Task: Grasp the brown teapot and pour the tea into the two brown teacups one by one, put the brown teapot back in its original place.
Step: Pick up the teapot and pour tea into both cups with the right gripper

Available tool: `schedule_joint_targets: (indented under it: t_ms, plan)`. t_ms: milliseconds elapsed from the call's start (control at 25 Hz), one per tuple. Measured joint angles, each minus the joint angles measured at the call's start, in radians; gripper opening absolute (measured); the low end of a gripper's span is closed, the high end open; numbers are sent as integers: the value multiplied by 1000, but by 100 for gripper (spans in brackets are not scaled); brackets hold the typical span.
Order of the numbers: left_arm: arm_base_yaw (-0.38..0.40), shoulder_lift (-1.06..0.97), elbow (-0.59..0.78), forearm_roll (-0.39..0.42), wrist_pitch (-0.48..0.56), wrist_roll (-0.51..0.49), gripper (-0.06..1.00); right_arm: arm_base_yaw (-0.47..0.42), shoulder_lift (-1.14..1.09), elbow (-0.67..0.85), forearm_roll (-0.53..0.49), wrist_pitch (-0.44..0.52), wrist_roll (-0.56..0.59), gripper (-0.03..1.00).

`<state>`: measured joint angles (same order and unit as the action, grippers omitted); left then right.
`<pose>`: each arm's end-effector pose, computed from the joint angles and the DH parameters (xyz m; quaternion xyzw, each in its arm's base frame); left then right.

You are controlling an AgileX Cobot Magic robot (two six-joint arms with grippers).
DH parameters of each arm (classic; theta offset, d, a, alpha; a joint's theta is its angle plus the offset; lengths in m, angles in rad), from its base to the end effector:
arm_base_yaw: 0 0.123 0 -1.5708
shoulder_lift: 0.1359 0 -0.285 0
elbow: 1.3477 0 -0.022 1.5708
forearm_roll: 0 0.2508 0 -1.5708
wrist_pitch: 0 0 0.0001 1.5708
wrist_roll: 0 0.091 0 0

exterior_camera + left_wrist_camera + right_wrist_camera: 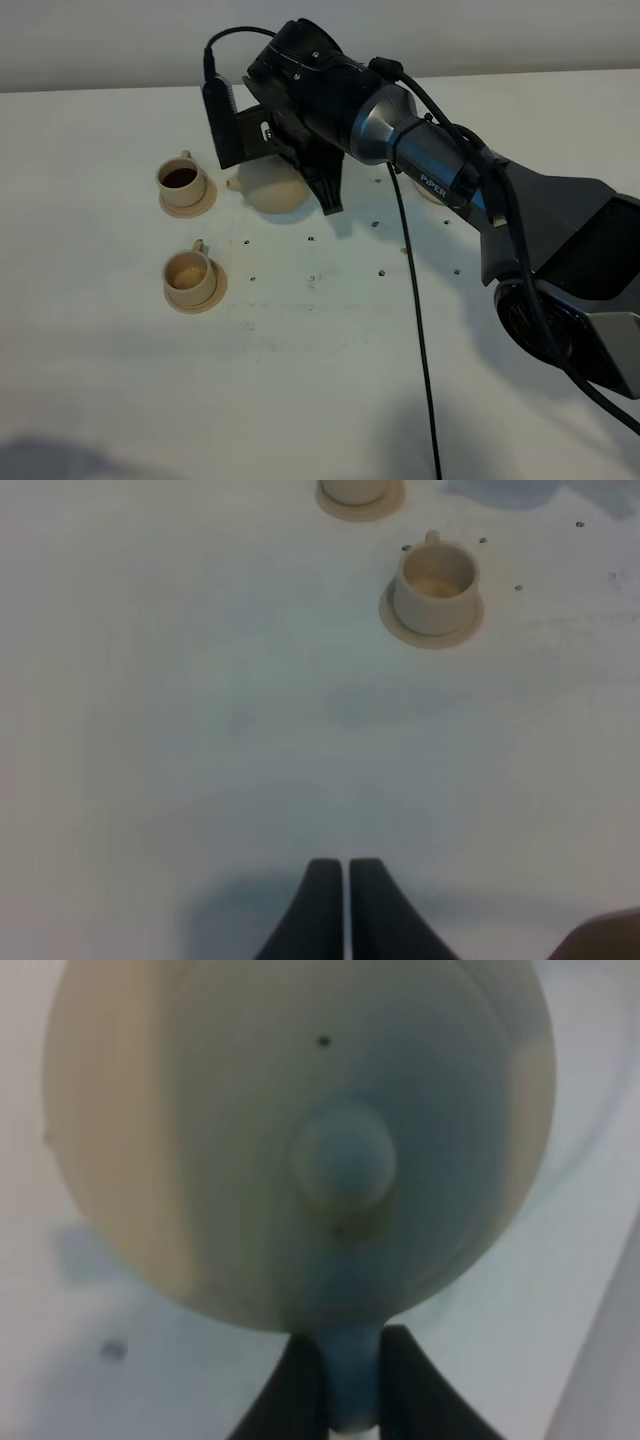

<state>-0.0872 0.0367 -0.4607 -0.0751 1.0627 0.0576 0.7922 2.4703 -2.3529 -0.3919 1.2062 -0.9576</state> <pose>0.0040 -0.0063 0.2663 0.0632 0.8700 -0.0448 0.4869 0.3928 0.3520 0.2033 -0.7668 0.5907 -0.2038 0.1469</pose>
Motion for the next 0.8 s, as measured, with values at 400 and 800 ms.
schedule_joint_targets:
  t_ms: [400,800]
  plan:
    - [0,0,0,0,0,0,-2,30,-95,-3,-6,24,82,11]
    - [0,0,0,0,0,0,-2,94,-115,47,27,23,197,11]
